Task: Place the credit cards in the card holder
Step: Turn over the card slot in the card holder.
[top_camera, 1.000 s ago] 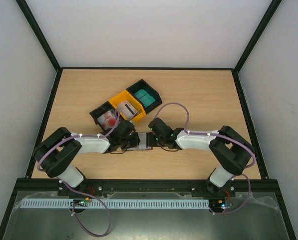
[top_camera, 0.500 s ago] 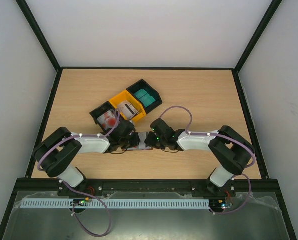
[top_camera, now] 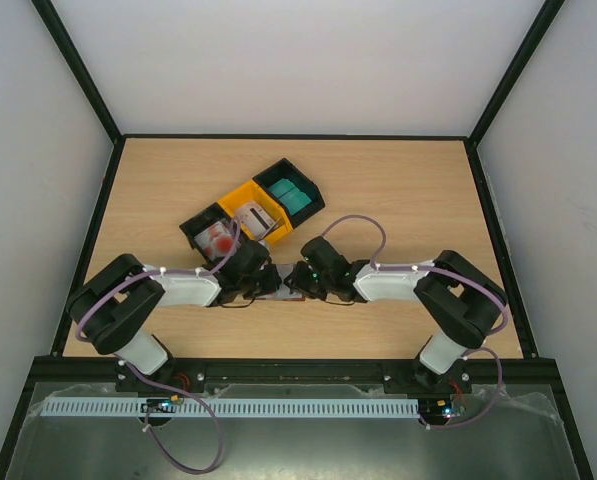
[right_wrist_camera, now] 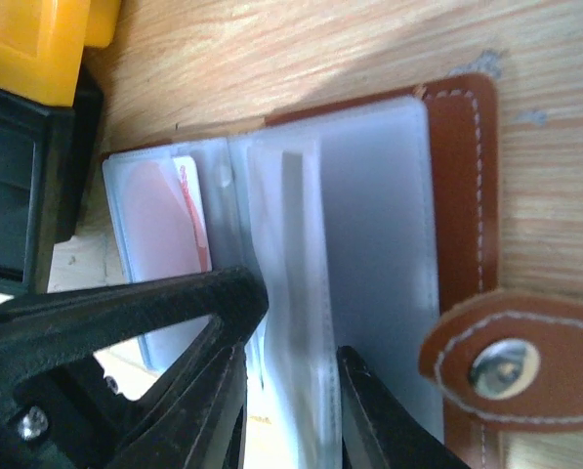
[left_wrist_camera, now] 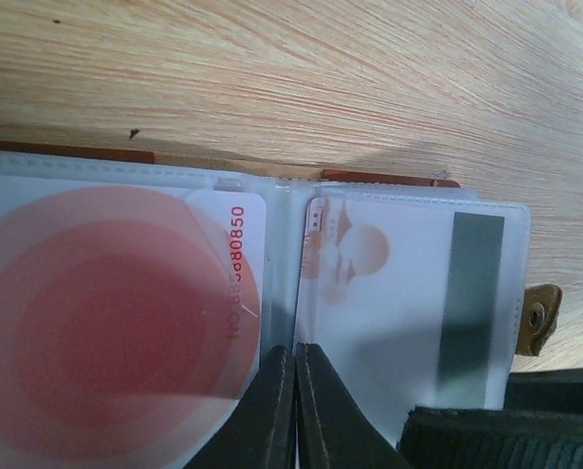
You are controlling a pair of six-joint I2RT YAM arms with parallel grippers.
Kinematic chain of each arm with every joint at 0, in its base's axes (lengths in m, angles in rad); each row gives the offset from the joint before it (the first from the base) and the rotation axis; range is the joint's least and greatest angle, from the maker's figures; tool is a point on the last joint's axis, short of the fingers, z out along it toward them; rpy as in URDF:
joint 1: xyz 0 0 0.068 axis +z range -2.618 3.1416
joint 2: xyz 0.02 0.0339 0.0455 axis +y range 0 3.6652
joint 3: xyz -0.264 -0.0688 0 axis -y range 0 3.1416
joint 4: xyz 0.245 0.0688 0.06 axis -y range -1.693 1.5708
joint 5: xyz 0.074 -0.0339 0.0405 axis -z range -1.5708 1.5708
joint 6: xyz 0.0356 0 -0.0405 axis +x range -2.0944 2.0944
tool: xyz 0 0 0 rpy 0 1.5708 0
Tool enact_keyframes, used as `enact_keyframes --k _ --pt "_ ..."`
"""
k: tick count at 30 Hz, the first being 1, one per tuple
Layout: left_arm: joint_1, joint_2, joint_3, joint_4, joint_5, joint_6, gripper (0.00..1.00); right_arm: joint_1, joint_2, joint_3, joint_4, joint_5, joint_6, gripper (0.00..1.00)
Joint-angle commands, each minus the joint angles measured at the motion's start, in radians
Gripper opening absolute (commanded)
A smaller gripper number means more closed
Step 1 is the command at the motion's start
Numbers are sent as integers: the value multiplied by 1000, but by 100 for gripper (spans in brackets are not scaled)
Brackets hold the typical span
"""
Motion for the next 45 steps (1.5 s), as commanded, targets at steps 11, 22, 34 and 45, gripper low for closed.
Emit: enact_keyframes --k 11,22,34,45 --pt "3 -120 50 -211 -35 26 20 -1 -13 36 43 44 -97 25" --pt "10 -236 82 -349 -236 -9 23 1 7 66 114 -64 -136 25" --pt "146 -531 144 -511 -379 81 51 51 155 245 47 -190 -298 44" --pt "217 -537 249 -557 -172 383 75 -20 -67 166 -97 149 -340 45"
